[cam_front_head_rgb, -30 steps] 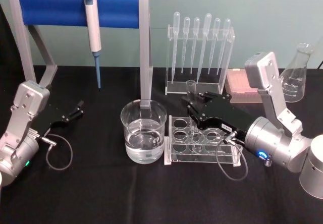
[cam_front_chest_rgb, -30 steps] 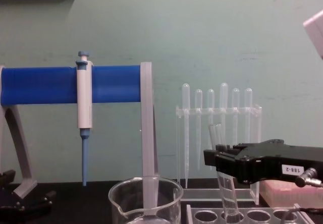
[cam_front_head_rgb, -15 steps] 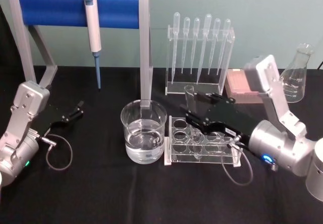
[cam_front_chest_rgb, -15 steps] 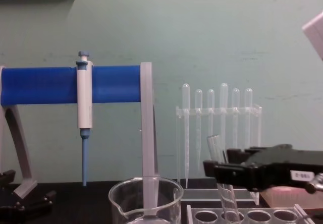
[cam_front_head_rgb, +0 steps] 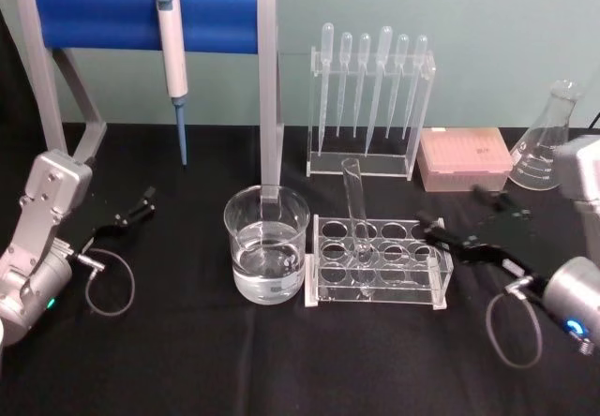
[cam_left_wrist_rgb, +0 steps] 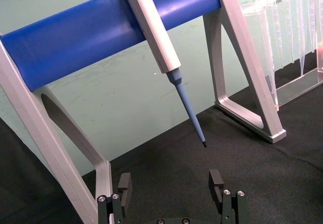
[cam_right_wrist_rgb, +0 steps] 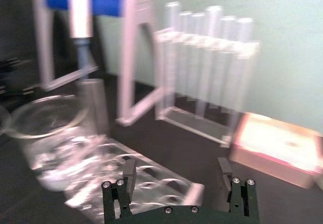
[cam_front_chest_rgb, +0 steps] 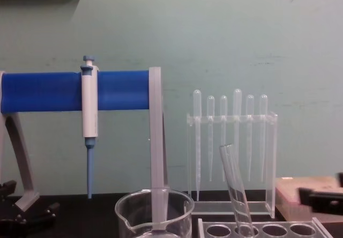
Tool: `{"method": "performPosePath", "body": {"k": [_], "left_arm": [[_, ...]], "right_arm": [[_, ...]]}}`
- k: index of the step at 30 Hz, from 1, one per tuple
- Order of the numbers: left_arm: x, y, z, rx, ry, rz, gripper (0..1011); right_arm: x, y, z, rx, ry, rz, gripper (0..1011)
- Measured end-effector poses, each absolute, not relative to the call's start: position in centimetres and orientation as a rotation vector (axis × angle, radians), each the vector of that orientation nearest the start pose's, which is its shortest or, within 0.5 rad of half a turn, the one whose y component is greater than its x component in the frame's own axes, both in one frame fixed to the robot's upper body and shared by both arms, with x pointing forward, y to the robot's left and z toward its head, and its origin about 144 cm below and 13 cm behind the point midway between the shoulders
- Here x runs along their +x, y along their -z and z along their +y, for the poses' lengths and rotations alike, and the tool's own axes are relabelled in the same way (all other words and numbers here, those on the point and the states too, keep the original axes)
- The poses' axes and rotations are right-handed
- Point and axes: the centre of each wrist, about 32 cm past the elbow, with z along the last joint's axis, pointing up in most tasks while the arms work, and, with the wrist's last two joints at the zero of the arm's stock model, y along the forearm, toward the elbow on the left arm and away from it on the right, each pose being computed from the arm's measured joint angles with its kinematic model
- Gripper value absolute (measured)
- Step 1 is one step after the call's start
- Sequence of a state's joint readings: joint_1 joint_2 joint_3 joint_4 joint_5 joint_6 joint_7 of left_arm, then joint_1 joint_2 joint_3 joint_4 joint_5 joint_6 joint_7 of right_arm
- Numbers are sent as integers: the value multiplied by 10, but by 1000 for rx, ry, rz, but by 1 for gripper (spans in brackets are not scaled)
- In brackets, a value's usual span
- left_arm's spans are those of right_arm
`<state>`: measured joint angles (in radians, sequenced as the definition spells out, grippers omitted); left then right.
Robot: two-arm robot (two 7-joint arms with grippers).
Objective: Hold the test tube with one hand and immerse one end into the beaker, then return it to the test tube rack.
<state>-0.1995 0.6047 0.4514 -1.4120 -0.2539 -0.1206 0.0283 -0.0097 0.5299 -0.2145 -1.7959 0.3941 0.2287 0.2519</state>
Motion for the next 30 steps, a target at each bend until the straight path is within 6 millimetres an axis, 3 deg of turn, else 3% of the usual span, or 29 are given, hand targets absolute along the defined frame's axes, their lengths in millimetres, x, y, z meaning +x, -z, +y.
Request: {"method": "performPosePath", "body": {"k": [7,17,30], "left_arm": [[489,-1140,310,304,-1248,-285,1000],[489,-1140,310,304,-1248,-285,1000],[489,-1140,310,304,-1248,-285,1000]], "right_arm": [[441,-1175,-296,-175,1267,-47,1002],[442,-1134,-292,-213,1441,-128,1002],[442,-1132,-290,-218,1447,-139,1002]]}}
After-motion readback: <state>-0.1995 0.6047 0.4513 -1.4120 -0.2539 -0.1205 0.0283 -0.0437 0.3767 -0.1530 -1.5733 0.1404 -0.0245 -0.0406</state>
